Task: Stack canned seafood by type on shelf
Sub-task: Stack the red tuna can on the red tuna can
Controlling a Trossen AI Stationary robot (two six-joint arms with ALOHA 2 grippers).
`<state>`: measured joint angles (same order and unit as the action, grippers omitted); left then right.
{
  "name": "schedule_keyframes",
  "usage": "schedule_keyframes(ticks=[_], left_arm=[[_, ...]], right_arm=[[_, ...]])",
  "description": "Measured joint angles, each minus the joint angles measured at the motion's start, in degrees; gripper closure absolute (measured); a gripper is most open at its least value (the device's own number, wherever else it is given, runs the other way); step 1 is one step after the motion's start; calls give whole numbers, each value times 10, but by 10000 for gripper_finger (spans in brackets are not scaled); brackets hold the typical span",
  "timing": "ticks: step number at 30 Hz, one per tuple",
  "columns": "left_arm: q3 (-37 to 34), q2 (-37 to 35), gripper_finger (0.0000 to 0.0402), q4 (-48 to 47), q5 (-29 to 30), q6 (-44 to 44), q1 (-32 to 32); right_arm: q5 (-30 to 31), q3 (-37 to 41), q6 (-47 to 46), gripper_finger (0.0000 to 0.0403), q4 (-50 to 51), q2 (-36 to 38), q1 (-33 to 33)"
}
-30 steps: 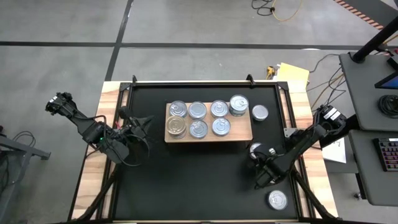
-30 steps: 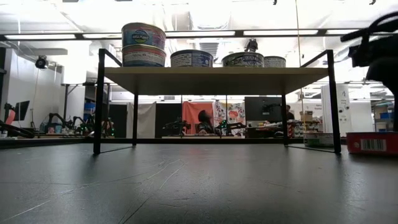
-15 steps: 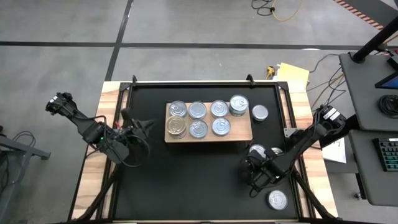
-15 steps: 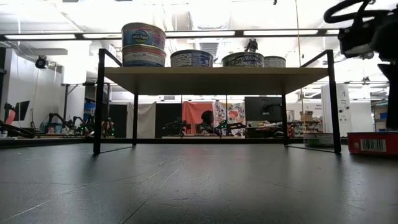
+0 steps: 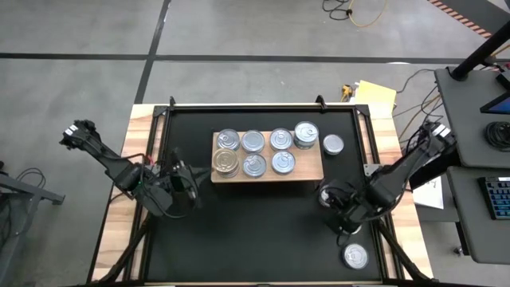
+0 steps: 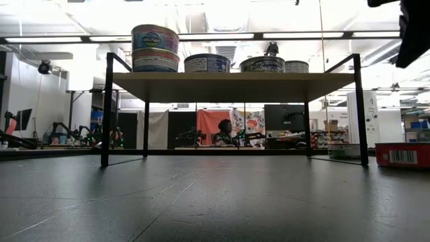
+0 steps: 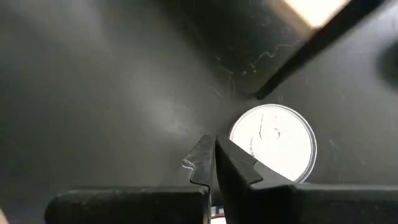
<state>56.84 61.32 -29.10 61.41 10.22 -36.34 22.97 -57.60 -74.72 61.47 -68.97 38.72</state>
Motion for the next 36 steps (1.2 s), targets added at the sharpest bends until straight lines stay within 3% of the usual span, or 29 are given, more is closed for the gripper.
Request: schedule_keyframes(ticks=[7,20,30,36], left_arm=[[0,45,401,0,-7,26,-4],[11,137,401,11,-9,103,-62],[81,201,401,3,-3,54,-71],[129,232,401,-48,40,53,-74]], right_arm=[[-21,-5,-76,394,-8,20,2],[-54,-12,-138,394,12,-112,2],[-49,2,-128,394,29,-185,1],[-36,2,-124,394,29,-225,-1]])
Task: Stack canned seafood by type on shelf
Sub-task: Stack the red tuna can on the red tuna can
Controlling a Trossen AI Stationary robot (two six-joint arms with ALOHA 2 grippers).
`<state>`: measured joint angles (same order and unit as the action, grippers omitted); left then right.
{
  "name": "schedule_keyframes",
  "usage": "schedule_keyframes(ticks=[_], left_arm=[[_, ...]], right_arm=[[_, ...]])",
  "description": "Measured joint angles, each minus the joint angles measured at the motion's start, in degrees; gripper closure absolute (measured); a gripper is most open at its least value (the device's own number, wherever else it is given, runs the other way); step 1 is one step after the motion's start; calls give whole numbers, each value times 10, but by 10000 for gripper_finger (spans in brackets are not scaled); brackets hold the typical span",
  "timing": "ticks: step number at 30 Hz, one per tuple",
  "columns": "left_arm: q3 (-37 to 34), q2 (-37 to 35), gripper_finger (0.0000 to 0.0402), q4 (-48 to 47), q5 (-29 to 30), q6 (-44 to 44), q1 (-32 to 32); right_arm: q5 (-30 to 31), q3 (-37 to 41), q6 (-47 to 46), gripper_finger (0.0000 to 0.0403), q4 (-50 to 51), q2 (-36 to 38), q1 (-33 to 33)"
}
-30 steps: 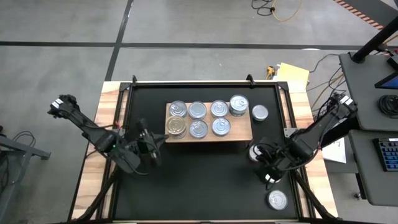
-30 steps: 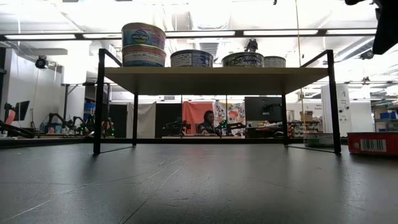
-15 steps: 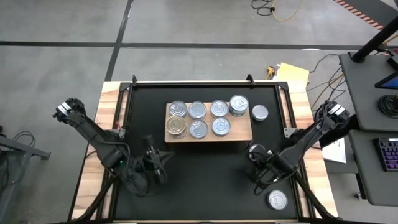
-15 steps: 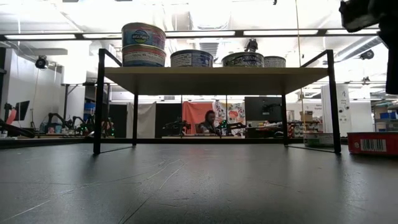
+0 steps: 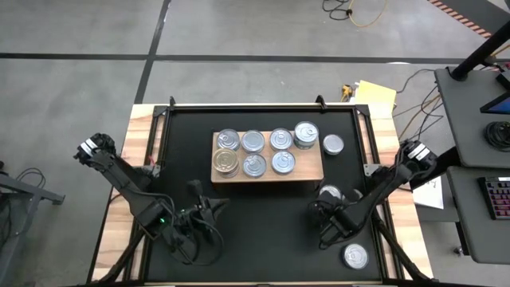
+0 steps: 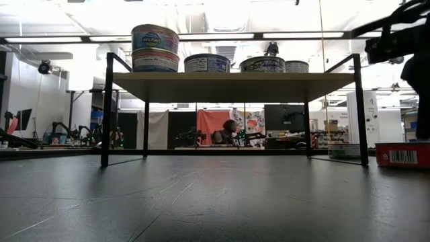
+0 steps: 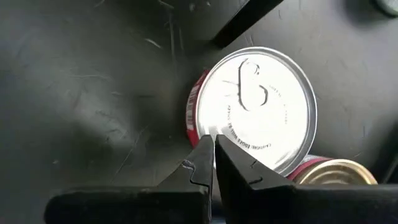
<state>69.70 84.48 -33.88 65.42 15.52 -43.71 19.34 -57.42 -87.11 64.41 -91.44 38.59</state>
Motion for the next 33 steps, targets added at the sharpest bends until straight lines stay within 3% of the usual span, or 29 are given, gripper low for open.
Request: schedule_keyframes(ticks=[15,27,33], left_arm=[[14,31,401,-10,0,29,-5],[14,30,401,-7,0,36,-11],[14,30,401,-6,0,37,-11]], right_arm=[[22,1,10,394,-16,-38,-2],[10,-30,73,394,-157,-40,-2],[46,-73,135,394,-192,-39,-2]])
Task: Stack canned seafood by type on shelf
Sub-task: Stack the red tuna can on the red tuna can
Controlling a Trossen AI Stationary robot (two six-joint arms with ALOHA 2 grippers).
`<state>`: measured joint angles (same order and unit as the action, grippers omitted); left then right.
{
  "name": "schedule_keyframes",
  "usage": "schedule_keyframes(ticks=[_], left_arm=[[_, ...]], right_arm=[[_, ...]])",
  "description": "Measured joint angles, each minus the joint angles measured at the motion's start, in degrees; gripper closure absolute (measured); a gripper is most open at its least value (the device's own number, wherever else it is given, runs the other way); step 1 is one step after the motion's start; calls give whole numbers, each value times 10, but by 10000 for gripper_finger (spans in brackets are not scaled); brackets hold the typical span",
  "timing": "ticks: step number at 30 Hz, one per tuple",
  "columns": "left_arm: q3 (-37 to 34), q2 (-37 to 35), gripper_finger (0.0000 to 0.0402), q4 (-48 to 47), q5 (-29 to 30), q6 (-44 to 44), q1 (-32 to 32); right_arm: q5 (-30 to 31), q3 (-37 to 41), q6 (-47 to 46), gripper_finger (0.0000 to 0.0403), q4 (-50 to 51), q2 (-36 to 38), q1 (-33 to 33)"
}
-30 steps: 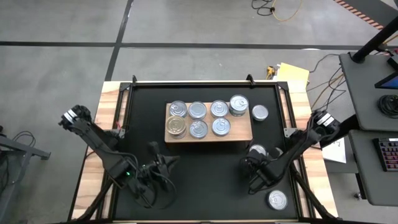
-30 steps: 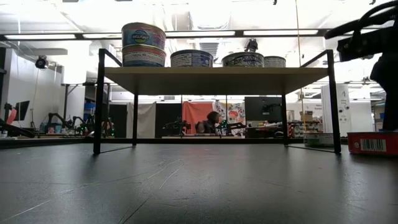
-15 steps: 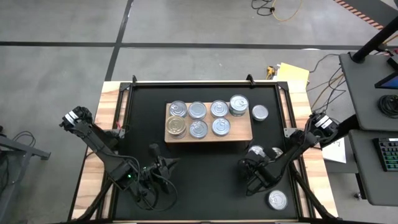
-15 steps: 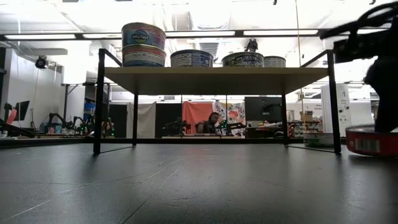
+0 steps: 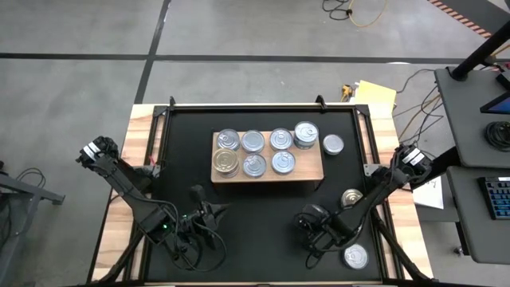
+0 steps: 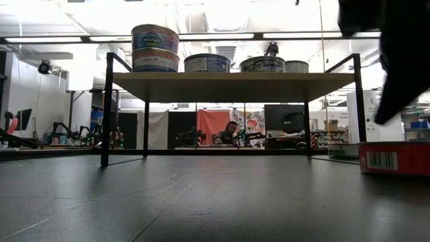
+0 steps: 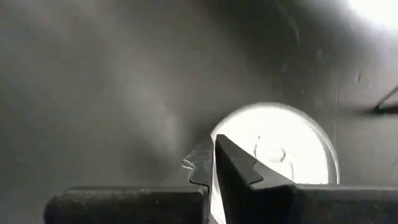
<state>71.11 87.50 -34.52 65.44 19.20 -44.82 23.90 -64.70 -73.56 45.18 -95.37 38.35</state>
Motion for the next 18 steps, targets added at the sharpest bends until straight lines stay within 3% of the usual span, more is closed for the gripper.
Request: schedule_keyframes(ticks=[6,10,14,18], left_arm=[[0,0,401,2,-7,15,0],[-5,0,401,18,-57,15,0],[-8,2,401,46,-98,6,0],[-8,21,401,81,-100,-22,0]], right_arm=[[21,-56,19,394,84,1,0],[-12,-70,-2,394,157,5,1],[-58,-57,-14,394,193,26,1],[-59,-21,-36,394,190,51,1]])
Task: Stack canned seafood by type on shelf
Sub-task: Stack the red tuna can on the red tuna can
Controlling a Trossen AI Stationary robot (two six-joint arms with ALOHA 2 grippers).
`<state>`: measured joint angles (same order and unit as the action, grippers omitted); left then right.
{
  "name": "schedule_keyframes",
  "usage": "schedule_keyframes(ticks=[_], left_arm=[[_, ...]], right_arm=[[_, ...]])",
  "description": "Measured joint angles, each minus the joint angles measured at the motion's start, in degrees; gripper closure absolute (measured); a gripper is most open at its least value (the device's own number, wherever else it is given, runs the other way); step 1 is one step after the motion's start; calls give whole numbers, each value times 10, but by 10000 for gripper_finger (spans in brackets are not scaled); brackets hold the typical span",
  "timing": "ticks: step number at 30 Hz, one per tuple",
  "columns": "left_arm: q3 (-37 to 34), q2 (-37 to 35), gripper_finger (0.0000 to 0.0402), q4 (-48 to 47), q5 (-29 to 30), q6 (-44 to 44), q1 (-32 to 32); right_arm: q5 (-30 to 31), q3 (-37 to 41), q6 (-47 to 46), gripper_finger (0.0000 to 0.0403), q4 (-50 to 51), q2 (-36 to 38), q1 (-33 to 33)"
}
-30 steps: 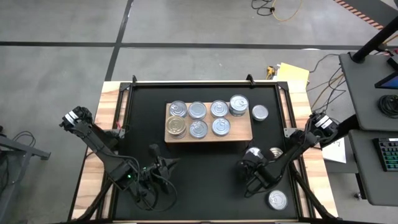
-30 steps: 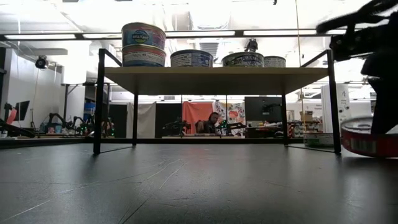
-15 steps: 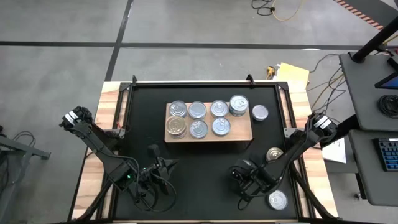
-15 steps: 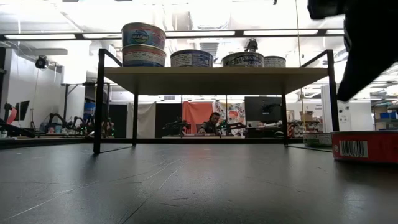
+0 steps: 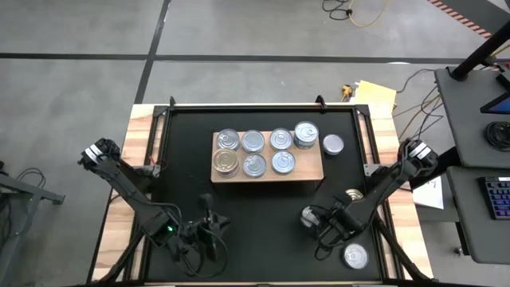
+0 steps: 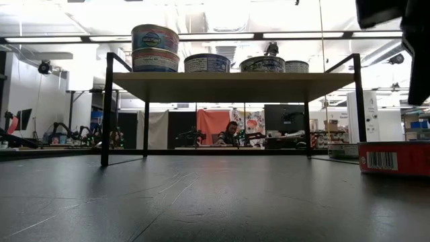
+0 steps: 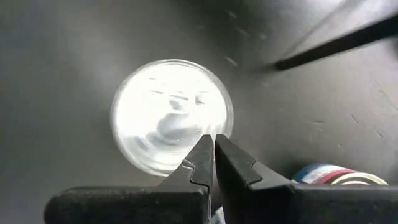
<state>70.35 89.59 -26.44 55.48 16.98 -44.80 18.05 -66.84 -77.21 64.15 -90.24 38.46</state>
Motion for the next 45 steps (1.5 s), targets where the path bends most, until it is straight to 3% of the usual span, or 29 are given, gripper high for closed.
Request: schedule_keyframes(ticks=[4,10,14,21,30,34,41,45], left_arm=[[0,33,401,42,6,-53,3],[0,84,401,138,63,-168,9],[0,87,401,148,67,-178,15],[0,86,401,149,-76,-184,21],[-3,87,401,153,-84,-171,22],[-6,95,401,183,-127,-165,31],[-6,150,401,206,-134,-173,48],[-6,180,401,260,-179,-213,64]], right_arm=[[25,44,-27,394,-25,9,3],[14,109,-27,394,-127,9,2],[20,138,-27,394,-202,11,2],[39,146,-26,394,-254,9,2],[53,147,14,394,-394,-6,1],[60,147,38,394,-454,-24,1],[83,147,38,394,-443,-13,3],[81,147,36,394,-433,0,3]])
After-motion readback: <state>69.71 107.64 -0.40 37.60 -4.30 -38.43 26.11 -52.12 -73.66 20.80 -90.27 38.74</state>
